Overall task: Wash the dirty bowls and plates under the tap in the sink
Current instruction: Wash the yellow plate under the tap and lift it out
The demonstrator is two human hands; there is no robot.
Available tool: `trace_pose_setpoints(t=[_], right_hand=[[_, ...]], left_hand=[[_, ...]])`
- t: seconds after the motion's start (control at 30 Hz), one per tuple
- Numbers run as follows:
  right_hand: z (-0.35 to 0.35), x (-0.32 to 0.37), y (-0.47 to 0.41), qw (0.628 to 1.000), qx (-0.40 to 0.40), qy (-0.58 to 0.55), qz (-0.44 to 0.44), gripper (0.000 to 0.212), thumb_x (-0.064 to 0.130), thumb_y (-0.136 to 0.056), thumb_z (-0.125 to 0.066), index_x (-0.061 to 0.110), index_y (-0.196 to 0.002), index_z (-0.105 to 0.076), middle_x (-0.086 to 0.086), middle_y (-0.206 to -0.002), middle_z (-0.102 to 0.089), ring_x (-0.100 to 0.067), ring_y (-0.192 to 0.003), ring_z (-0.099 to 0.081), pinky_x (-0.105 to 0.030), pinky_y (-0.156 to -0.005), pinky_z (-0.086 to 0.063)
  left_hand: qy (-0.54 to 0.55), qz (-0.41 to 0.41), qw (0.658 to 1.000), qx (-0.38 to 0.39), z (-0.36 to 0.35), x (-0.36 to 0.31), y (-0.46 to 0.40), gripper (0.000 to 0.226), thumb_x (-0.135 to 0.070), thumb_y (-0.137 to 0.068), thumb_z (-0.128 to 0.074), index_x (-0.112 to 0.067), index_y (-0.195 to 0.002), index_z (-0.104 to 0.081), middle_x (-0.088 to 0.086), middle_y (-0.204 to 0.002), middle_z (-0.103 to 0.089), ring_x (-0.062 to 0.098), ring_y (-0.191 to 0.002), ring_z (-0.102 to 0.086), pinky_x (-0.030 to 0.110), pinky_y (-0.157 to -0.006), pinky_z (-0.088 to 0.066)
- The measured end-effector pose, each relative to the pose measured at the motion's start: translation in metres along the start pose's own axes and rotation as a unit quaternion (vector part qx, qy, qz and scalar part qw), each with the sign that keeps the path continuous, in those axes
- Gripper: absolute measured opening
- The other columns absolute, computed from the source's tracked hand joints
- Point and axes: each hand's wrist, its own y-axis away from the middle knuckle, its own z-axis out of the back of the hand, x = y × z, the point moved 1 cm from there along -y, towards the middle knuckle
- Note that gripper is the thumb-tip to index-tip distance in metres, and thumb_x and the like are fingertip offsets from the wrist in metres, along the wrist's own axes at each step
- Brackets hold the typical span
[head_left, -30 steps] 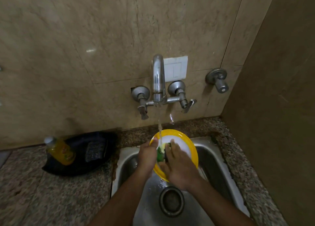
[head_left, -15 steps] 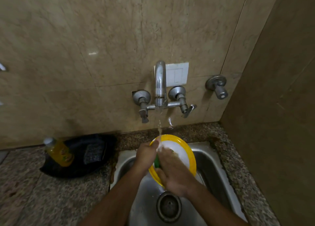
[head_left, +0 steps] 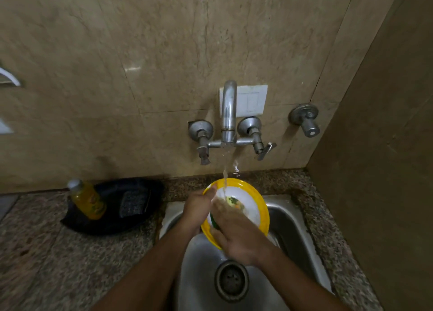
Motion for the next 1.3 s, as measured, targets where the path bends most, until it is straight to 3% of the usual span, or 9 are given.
trace_pose_setpoints(t=[0.3, 0.43, 0.57, 0.7, 0.8, 0.93, 1.03, 1.17, 1.3], right_hand=[[-0.004, -0.008, -0.003, 0.998, -0.037, 0.054, -0.018, 0.083, 0.057, -0.089, -0.006, 0.011, -0.157, -0.014, -0.008, -0.164, -0.006, -0.026, -0.152, -0.007, -0.038, -0.122, -0.001], [-0.004, -0.004, -0.003, 0.999, -0.032, 0.034, 0.002, 0.08, 0.055, -0.093, -0.013, 0.006, -0.156, -0.018, -0.013, -0.164, -0.012, -0.028, -0.152, -0.01, -0.044, -0.123, -0.009], [0.0, -0.014, -0.003, 0.997, -0.045, 0.056, -0.038, 0.079, 0.055, -0.091, -0.008, 0.013, -0.156, -0.022, -0.004, -0.165, -0.012, -0.027, -0.152, -0.011, -0.042, -0.123, -0.005], [-0.008, 0.001, 0.0, 0.999, -0.028, 0.018, 0.03, 0.08, 0.056, -0.093, -0.013, 0.008, -0.157, -0.012, -0.009, -0.165, -0.006, -0.023, -0.153, -0.004, -0.042, -0.124, -0.002], [-0.004, -0.009, -0.002, 0.998, -0.05, 0.026, -0.023, 0.083, 0.06, -0.089, -0.007, 0.013, -0.158, -0.01, -0.003, -0.164, -0.001, -0.025, -0.153, 0.0, -0.038, -0.122, 0.002], [-0.011, 0.006, 0.003, 0.997, -0.027, 0.027, 0.059, 0.085, 0.065, -0.093, -0.016, 0.009, -0.157, -0.011, -0.011, -0.165, -0.006, -0.028, -0.152, -0.004, -0.045, -0.124, -0.005], [-0.005, -0.003, 0.002, 0.998, -0.047, 0.03, -0.011, 0.09, 0.072, -0.088, -0.012, 0.015, -0.158, -0.006, -0.002, -0.166, 0.002, -0.025, -0.152, 0.005, -0.052, -0.121, -0.007], [-0.013, 0.002, 0.01, 0.998, -0.02, 0.045, 0.05, 0.111, 0.083, -0.08, -0.034, 0.012, -0.157, 0.003, -0.008, -0.166, 0.007, -0.025, -0.152, 0.009, -0.044, -0.123, 0.002], [-0.019, -0.016, 0.006, 0.992, -0.026, 0.12, -0.021, 0.121, 0.06, -0.069, -0.062, 0.01, -0.157, 0.005, -0.011, -0.165, 0.006, -0.032, -0.152, 0.008, -0.053, -0.122, -0.003]], left_hand=[[0.045, 0.01, 0.999, 0.01, -0.004, -0.015, 0.016, 0.035, -0.043, -0.084, -0.069, -0.009, -0.076, -0.075, 0.018, -0.088, -0.075, 0.028, -0.084, -0.072, 0.049, -0.084, -0.056], [0.023, -0.003, 1.0, 0.011, -0.007, -0.014, 0.013, 0.037, -0.044, -0.084, -0.068, -0.009, -0.072, -0.072, 0.009, -0.074, -0.073, 0.012, -0.068, -0.067, 0.028, -0.073, -0.055], [0.044, 0.016, 0.999, 0.016, -0.009, 0.001, 0.004, 0.048, -0.057, -0.069, -0.07, -0.011, -0.076, -0.075, 0.017, -0.089, -0.076, 0.031, -0.09, -0.072, 0.051, -0.088, -0.056], [0.035, -0.001, 0.999, 0.025, -0.008, -0.007, 0.004, 0.034, -0.045, -0.079, -0.069, -0.011, -0.075, -0.074, 0.015, -0.084, -0.074, 0.023, -0.077, -0.068, 0.044, -0.082, -0.056], [0.042, -0.005, 0.998, 0.036, -0.005, -0.011, 0.004, 0.028, -0.038, -0.088, -0.068, -0.014, -0.076, -0.076, 0.011, -0.084, -0.076, 0.022, -0.081, -0.07, 0.038, -0.082, -0.056], [0.024, -0.037, 0.997, 0.064, -0.005, -0.025, -0.002, 0.026, -0.023, -0.097, -0.061, -0.017, -0.073, -0.069, -0.013, -0.059, -0.066, -0.004, -0.055, -0.058, 0.014, -0.058, -0.047], [0.0, -0.045, 0.995, 0.085, -0.008, -0.029, -0.004, 0.032, -0.02, -0.098, -0.059, -0.017, -0.067, -0.065, -0.015, -0.045, -0.06, -0.008, -0.043, -0.052, 0.011, -0.048, -0.043], [-0.022, -0.046, 0.996, 0.077, -0.013, -0.033, -0.008, 0.037, -0.024, -0.096, -0.063, -0.017, -0.06, -0.056, -0.012, -0.042, -0.045, -0.004, -0.036, -0.036, 0.017, -0.043, -0.033], [-0.046, -0.034, 0.99, 0.125, -0.015, -0.035, -0.005, 0.034, -0.039, -0.09, -0.068, -0.015, -0.067, -0.066, 0.004, -0.072, -0.068, 0.012, -0.064, -0.059, 0.024, -0.066, -0.048]])
